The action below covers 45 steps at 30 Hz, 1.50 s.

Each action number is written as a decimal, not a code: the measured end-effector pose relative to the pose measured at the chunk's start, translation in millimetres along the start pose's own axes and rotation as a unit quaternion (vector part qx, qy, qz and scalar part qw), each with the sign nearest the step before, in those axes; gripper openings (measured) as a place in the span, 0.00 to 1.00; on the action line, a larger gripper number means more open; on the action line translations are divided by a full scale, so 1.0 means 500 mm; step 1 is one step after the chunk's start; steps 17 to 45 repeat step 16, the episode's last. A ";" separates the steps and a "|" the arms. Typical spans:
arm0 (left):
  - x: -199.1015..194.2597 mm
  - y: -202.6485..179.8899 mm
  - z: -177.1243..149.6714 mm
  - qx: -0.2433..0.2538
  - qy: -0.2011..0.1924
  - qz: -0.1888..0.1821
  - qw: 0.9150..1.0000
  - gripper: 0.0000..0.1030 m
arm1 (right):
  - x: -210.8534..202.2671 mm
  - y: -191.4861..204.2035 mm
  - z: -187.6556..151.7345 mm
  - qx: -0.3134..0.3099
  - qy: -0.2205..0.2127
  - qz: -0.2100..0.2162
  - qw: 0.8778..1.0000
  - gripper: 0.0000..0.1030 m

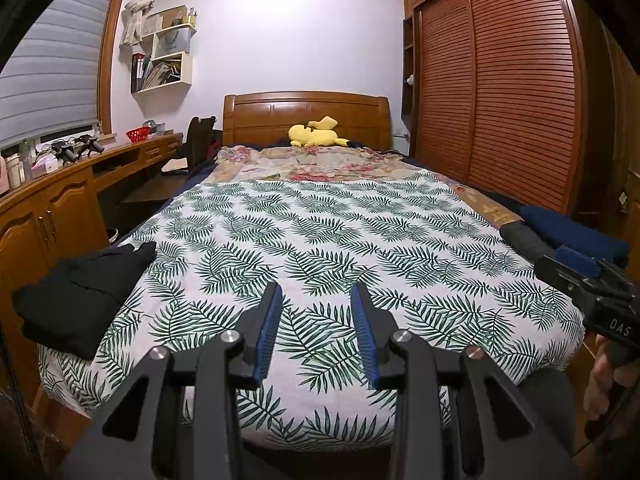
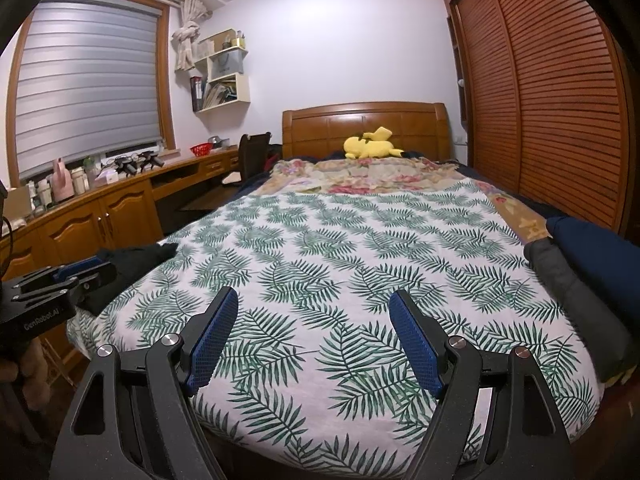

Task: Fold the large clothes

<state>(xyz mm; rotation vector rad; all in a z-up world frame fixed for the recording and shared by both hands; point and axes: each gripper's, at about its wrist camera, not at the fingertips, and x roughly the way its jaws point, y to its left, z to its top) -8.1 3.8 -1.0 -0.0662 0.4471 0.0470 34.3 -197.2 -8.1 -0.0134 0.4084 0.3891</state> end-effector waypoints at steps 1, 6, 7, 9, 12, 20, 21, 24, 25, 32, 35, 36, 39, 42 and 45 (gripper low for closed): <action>0.000 0.000 0.000 0.000 0.000 0.000 1.000 0.33 | 0.000 -0.001 0.000 0.000 0.000 0.000 1.000 0.77; 0.002 0.000 -0.002 -0.001 0.001 0.000 1.000 0.33 | 0.000 0.000 0.000 0.000 0.000 0.000 1.000 0.77; 0.002 0.000 -0.002 -0.001 0.001 0.001 1.000 0.33 | 0.000 0.000 0.000 0.000 0.000 0.000 1.000 0.77; 0.003 0.000 -0.002 -0.001 0.001 0.001 1.000 0.33 | 0.000 0.000 0.001 0.000 0.000 0.000 1.000 0.77; 0.002 0.000 -0.002 -0.001 0.000 0.001 1.000 0.33 | 0.000 -0.001 0.001 0.000 0.000 0.001 1.000 0.77; 0.003 0.001 -0.003 -0.001 0.000 0.001 1.000 0.33 | 0.000 -0.001 0.002 0.000 0.000 0.000 1.000 0.77; 0.003 0.001 -0.003 -0.001 0.000 0.001 1.000 0.33 | 0.000 -0.001 0.002 0.000 0.000 0.000 1.000 0.77; 0.003 0.001 -0.003 -0.001 0.000 0.001 1.000 0.33 | 0.000 -0.001 0.002 0.000 0.000 0.000 1.000 0.77; 0.003 0.001 -0.003 -0.001 0.000 0.001 1.000 0.33 | 0.000 -0.001 0.002 0.000 0.000 0.000 1.000 0.77; 0.003 0.001 -0.003 -0.001 0.000 0.001 1.000 0.33 | 0.000 -0.001 0.002 0.000 0.000 0.000 1.000 0.77; 0.003 0.001 -0.003 -0.001 0.000 0.001 1.000 0.33 | 0.000 -0.001 0.002 0.000 0.000 0.000 1.000 0.77; 0.003 0.001 -0.003 -0.001 0.000 0.001 1.000 0.33 | 0.000 -0.001 0.002 0.000 0.000 0.000 1.000 0.77; 0.003 0.001 -0.003 -0.001 0.000 0.001 1.000 0.33 | 0.000 -0.001 0.002 0.000 0.000 0.000 1.000 0.77; 0.003 0.001 -0.003 -0.001 0.000 0.001 1.000 0.33 | 0.000 -0.001 0.002 0.000 0.000 0.000 1.000 0.77; 0.003 0.001 -0.003 -0.001 0.000 0.001 1.000 0.33 | 0.000 -0.001 0.002 0.000 0.000 0.000 1.000 0.77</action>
